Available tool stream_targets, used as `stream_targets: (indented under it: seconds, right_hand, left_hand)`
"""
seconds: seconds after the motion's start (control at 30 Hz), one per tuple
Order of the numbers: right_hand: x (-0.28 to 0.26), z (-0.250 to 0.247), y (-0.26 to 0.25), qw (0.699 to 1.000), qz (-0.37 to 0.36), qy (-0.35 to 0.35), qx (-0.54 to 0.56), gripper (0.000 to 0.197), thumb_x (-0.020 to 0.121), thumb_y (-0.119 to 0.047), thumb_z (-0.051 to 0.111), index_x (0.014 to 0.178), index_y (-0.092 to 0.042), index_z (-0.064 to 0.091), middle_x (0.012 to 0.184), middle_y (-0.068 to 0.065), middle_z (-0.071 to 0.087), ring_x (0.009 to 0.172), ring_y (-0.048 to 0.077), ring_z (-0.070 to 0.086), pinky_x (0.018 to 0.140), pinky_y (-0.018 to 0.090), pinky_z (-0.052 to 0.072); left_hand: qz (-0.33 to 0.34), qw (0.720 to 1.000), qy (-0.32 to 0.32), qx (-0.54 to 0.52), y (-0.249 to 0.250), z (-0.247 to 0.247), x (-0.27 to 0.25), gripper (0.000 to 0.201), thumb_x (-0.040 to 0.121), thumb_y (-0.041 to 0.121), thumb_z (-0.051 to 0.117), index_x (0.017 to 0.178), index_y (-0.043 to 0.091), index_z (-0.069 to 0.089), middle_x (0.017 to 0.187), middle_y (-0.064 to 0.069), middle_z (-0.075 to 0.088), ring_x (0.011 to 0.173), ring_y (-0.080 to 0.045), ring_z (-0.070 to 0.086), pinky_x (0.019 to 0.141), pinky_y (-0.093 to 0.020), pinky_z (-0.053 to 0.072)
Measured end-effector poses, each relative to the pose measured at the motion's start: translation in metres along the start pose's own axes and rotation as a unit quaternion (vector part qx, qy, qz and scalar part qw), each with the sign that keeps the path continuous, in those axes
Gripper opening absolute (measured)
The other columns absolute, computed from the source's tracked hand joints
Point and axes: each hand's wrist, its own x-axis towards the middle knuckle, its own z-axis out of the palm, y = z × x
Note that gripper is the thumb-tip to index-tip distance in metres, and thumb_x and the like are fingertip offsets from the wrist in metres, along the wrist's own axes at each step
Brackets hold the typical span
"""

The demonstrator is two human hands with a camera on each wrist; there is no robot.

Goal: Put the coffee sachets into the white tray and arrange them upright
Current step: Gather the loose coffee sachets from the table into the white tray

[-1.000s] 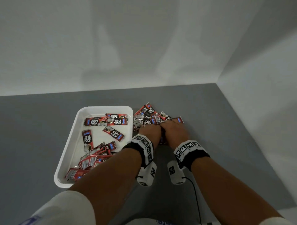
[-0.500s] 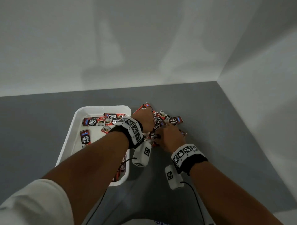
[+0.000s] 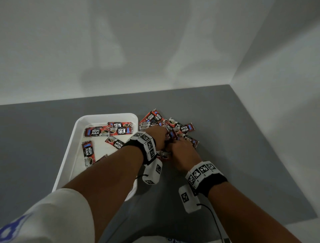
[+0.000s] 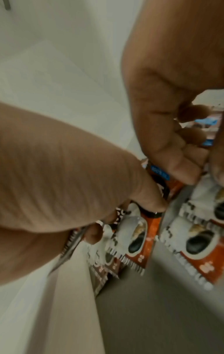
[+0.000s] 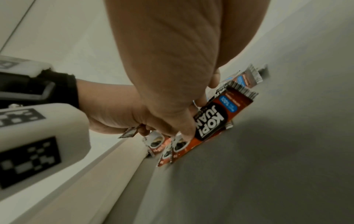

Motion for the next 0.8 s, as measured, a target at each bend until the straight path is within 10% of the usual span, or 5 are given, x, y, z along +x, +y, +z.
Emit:
stream_targets:
  seconds: [0.17,0.37,0.6,0.8]
  right_hand:
    - [-0.004,0.000,0.001,0.999,0.017,-0.017,0.038,0.022,0.092,-0.028,0.058,0.109,-0.019,0.068,0.107,0.002,0.069,0.100,0.024,0.064,0.086,0.035,0.050]
    - [-0.014,-0.037,0.010,0.978,0.086,0.041,0.187,0.031,0.091,-0.018,0.064,0.072,-0.023,0.040,0.064,-0.010,0.045,0.056,0.007,0.042,0.058,0.025,0.035]
    - [-0.004,-0.051,0.047,0.967,0.184,0.005,0.177,0.009,0.098,-0.017,0.049,0.106,-0.014,0.052,0.085,0.005,0.062,0.073,0.024,0.059,0.067,0.033,0.046]
    - [0.017,-0.050,0.038,0.977,0.139,0.012,0.160,0.015,0.085,-0.021,0.071,0.094,-0.010,0.067,0.093,0.006,0.063,0.088,0.027,0.062,0.078,0.039,0.053]
  left_hand:
    - [-0.013,0.995,0.038,-0.092,-0.004,-0.017,-0.001,0.016,0.092,0.013,0.051,0.077,0.012,0.047,0.092,-0.009,0.063,0.078,-0.022,0.056,0.068,-0.031,0.046]
    - [-0.027,0.991,0.070,-0.107,0.001,-0.010,0.000,0.031,0.094,0.023,0.063,0.118,0.006,0.053,0.106,-0.009,0.062,0.090,-0.023,0.060,0.072,-0.031,0.043]
    - [-0.018,0.999,0.013,-0.027,0.005,-0.005,0.007,0.016,0.094,0.012,0.061,0.107,0.004,0.067,0.111,-0.013,0.069,0.099,-0.026,0.069,0.069,-0.029,0.051]
    - [-0.034,0.997,0.045,-0.060,0.002,0.005,0.004,0.039,0.087,0.028,0.075,0.117,0.009,0.059,0.114,-0.010,0.067,0.101,-0.028,0.068,0.073,-0.032,0.051]
